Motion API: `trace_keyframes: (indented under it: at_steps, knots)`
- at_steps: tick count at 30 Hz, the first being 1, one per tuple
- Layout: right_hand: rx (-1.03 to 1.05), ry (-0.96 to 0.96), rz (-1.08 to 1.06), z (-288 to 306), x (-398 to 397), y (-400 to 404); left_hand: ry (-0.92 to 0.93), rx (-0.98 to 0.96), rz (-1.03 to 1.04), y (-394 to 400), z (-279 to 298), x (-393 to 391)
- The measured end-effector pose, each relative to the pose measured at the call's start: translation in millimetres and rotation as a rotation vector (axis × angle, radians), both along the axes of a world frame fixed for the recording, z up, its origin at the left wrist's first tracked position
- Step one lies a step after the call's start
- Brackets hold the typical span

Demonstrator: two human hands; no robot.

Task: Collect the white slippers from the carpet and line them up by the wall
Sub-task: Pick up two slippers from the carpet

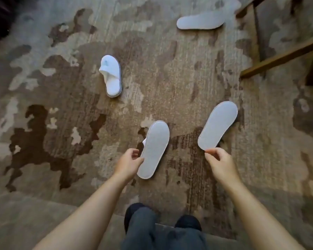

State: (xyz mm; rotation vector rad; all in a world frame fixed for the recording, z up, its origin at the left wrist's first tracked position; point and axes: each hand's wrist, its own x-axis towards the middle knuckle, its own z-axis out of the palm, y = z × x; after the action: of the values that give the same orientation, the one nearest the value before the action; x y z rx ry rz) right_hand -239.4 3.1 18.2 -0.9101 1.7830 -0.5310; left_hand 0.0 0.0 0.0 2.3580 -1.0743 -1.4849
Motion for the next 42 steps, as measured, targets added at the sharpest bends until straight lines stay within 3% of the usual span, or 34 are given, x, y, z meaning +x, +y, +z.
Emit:
trace_keyframes:
  at_steps: [7, 12, 16, 21, 27, 33, 37, 42]
  knots:
    - [-0.037, 0.069, 0.089, -196, 4, -13, -0.040, -0.022, -0.017, -12, -205, 12]
    - [-0.035, 0.099, 0.094, -256, -1, -15, -0.112, -0.029, -0.056, -15, -261, 12]
    - [-0.085, 0.192, 0.006, -255, -24, -18, -0.019, -0.180, -0.062, -17, -246, 3]
    - [-0.058, 0.323, -0.256, -269, -62, -32, 0.099, -0.315, -0.028, -40, -226, -26]
    - [0.024, 0.190, -0.527, -299, -68, -53, 0.163, -0.311, -0.069, -62, -233, -48]
    - [0.008, 0.098, -0.566, -295, -63, -62, 0.205, -0.274, -0.045, -66, -222, -37]
    - [-0.063, 0.065, -0.557, -258, -61, -57, 0.226, -0.280, 0.005, -68, -194, -39]
    - [-0.139, 0.073, -0.503, -128, -55, -27, 0.249, -0.284, 0.017, -64, -84, -61]
